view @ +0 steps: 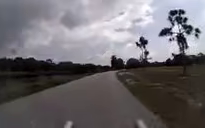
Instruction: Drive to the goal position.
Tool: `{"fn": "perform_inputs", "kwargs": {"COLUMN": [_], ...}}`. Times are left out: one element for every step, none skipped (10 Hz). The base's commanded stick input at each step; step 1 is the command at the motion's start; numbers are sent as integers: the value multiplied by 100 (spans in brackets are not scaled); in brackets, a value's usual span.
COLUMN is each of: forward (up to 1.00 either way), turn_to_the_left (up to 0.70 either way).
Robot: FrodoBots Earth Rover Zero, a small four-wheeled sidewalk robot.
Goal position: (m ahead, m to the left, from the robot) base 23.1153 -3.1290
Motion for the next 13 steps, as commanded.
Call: {"fn": "perform_inputs", "kwargs": {"forward": [85,85,85,85,85,85,85,85,85,85,85,85,85], "turn_to_the_left": [0,0,0,0,0,0,0,0,0,0,0,0,0]}}
